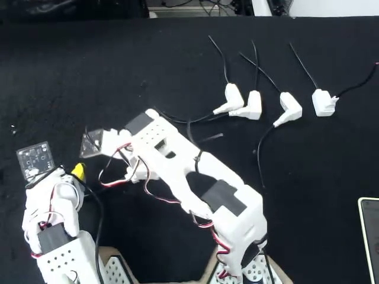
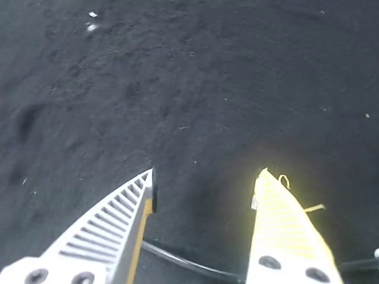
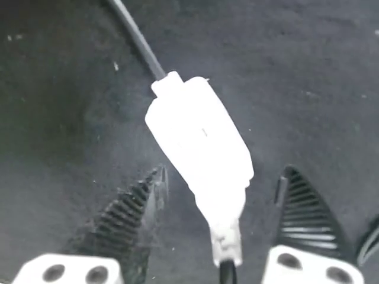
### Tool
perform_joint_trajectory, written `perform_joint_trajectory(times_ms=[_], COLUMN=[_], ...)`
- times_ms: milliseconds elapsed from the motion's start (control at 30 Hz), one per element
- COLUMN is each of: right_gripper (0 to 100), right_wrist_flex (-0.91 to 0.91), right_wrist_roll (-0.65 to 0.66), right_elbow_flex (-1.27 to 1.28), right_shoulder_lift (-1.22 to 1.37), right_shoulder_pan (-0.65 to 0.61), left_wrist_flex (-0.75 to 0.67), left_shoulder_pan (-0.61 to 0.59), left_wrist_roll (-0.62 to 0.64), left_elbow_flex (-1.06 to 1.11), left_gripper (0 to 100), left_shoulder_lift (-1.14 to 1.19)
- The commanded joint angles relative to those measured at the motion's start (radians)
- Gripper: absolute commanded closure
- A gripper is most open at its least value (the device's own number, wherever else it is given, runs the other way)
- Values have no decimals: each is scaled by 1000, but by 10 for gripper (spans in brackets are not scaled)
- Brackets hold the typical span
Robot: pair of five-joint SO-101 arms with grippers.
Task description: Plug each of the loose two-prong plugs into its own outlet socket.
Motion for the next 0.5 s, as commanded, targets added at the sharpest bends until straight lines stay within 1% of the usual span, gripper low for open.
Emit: perform_joint_trajectory(times_ms=[0,133,300,333,367,467], right_gripper=[702,702,714,744,795,997], right_wrist_flex=[-57,-137,-238,-241,-242,-244], right_wrist_roll=[48,89,91,87,78,66], right_elbow_flex=[21,84,136,136,136,117], right_shoulder_lift=[-62,-62,-62,-65,-70,-71], right_shoulder_pan=[-15,-12,-14,-12,-11,8], left_wrist_flex=[3,3,3,3,3,3], left_shoulder_pan=[-12,-12,-12,-12,-12,-12], left_wrist_roll=[26,26,26,26,26,26], left_elbow_flex=[-47,-47,-45,-45,-45,-45], left_gripper=[726,726,726,726,726,726], left_shoulder_lift=[-8,-8,-8,-8,-8,-8])
